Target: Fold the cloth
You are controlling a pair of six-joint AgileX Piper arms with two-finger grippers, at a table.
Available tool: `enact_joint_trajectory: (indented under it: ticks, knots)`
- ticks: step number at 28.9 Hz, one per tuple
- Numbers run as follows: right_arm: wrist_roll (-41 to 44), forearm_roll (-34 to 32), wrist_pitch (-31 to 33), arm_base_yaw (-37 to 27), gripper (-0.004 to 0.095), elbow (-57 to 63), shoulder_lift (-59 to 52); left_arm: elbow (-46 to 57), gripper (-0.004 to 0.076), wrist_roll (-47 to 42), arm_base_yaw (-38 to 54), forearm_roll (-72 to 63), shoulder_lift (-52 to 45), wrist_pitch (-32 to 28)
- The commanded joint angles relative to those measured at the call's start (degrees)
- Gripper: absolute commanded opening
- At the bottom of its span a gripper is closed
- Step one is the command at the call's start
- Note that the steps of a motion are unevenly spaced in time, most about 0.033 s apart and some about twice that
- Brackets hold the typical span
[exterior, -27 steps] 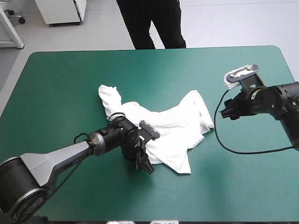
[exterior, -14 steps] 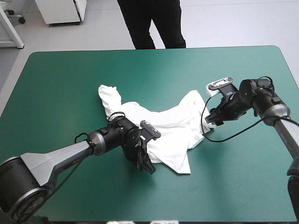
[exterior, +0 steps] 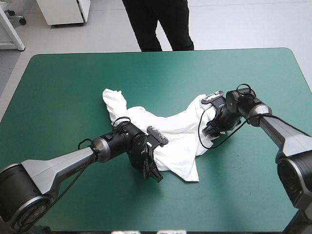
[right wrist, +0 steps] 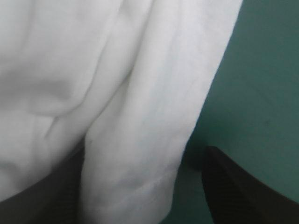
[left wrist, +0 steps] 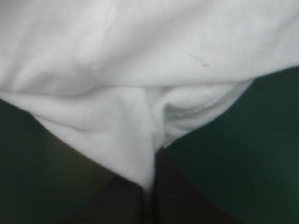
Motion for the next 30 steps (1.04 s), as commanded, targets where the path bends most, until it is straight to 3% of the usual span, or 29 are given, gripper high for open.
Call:
enact_joint_trajectory:
  ticks: [1, 5, 7, 9, 14, 19, 24, 30]
  knots:
    - [1.47, -1.93, -1.31, 0.09, 0.0585, -1.68, 0.0, 0.18, -0.0009, -0.13, -0.72, -4.15, -0.04, 1.29]
    - [1.47, -1.52, -0.24, 0.09, 0.0573, -1.71, 2.95, 0.18, -0.0009, -0.13, -0.72, -4.15, -0.04, 1.45]
    - [2.11, -1.52, 0.97, 0.09, 0.0507, -1.71, 3.74, 0.18, -0.0009, -0.53, -0.72, -4.04, -0.04, 1.45]
    - [2.32, -1.52, 2.29, 0.09, 0.0388, -1.71, 4.21, 0.18, -0.0009, -0.53, -0.72, -3.51, -0.14, 1.22]
    - [1.79, -1.61, 3.08, -0.02, -0.0016, -1.91, 4.49, 0.18, -0.0009, -0.68, -0.72, -0.96, -0.36, -1.56]
    - [1.9, -1.93, 8.87, -0.26, -0.0017, -5.54, 4.23, 0.07, -0.0009, -5.1, -0.72, 11.5, -3.81, -2.16]
    - [1.9, -1.93, 16.7, -0.26, -0.0018, -14.83, 0.68, -1.23, -0.0009, -10.69, -0.72, 22.07, -13.99, -0.92]
    - [3.82, 0.11, 21.84, -0.26, -0.0017, -30.36, -7.66, -12.74, -0.0009, -11.49, -0.72, 28.18, -24.74, 3.53]
